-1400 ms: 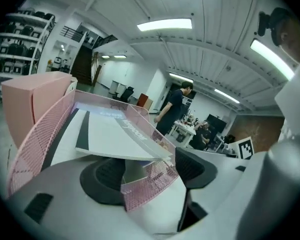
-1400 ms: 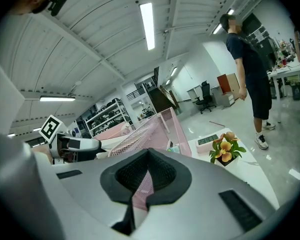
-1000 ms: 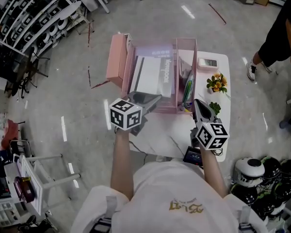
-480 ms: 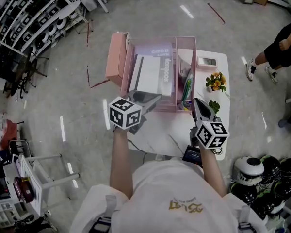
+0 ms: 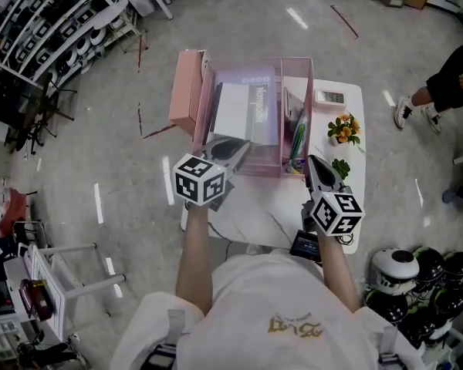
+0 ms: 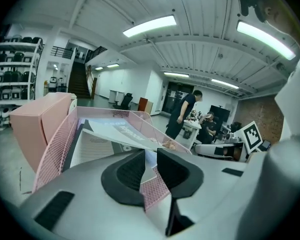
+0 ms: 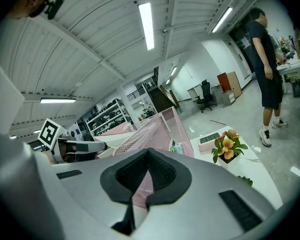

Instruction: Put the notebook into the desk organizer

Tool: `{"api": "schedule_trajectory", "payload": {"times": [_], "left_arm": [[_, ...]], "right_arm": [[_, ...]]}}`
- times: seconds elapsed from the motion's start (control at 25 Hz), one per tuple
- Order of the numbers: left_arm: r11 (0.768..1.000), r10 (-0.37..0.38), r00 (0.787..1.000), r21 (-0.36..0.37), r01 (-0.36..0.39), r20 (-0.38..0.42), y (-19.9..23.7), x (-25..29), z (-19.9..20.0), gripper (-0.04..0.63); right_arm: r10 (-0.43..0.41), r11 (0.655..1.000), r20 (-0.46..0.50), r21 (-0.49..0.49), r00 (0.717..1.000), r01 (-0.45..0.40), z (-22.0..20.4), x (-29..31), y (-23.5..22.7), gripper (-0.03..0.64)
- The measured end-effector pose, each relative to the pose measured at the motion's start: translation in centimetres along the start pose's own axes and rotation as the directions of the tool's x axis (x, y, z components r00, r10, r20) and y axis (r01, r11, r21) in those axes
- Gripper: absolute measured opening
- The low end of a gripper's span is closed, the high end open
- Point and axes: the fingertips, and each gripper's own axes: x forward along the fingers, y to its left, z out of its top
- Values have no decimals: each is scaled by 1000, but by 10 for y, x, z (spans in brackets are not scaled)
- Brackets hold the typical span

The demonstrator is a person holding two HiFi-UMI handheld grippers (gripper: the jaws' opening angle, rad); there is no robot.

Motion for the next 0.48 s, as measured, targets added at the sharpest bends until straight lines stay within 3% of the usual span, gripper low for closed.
{"api": "schedule_trajectory", "payload": {"times": [0.12,0.24,0.36,0.48], "left_arm": [[994,-32,999,-104,33,12,2,-1,-2,81],[974,-64,998,-217,66,17,1,-2,-12,75],[974,-48,999,-223,49,8,0,-5,-23,75],[965,-65,998,-255,61,-7,-3,-7,-33,126]], "right_arm": [[1,1000,1,-4,1000,-1,-1,0,1,12],[0,1000,4,-11,1000,0,0,-2,4,12],[-1,1000,7,-19,1000,1,1,-4,9,12],[-3,1000,8,-30,1000,3,0,-6,15,11]]}}
